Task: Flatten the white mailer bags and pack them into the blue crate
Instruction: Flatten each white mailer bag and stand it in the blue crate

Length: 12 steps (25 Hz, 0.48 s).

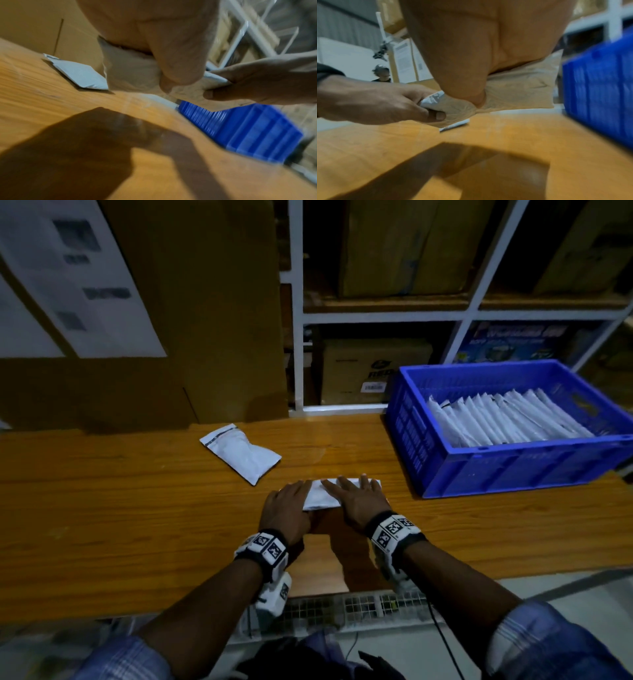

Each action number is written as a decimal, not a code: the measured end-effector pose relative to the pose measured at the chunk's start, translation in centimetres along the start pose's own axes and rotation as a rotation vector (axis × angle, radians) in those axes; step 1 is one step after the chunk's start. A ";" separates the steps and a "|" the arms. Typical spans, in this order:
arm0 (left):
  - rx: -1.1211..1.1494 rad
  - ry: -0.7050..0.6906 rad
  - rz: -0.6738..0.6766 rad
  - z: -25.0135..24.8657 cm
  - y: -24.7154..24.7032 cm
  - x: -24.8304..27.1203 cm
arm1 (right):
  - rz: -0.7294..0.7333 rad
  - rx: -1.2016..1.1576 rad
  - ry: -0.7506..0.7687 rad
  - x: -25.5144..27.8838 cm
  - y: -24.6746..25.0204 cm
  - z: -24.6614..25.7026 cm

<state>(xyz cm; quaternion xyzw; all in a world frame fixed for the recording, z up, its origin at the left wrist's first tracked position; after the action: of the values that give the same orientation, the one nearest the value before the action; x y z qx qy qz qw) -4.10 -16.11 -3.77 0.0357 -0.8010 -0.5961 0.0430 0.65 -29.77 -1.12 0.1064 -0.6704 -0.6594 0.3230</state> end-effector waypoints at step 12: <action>-0.047 -0.380 -0.311 -8.1 14.5 -11.8 | -0.342 0.160 -0.122 -0.6 16.5 -5.9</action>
<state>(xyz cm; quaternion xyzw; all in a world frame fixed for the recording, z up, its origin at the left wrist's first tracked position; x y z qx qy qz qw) 8.47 -18.42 12.14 0.0446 -0.7653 -0.6102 -0.1998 9.20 -32.48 13.95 0.2037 -0.7113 -0.6545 0.1556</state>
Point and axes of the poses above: each hand's wrist, its own x-axis away from the middle knuckle, its own y-axis out of the back of the hand, z = x × y, the point moved 8 cm from there along -x, towards the middle knuckle, and after that the axes turned 6 degrees about -z, right-handed, at the moved point
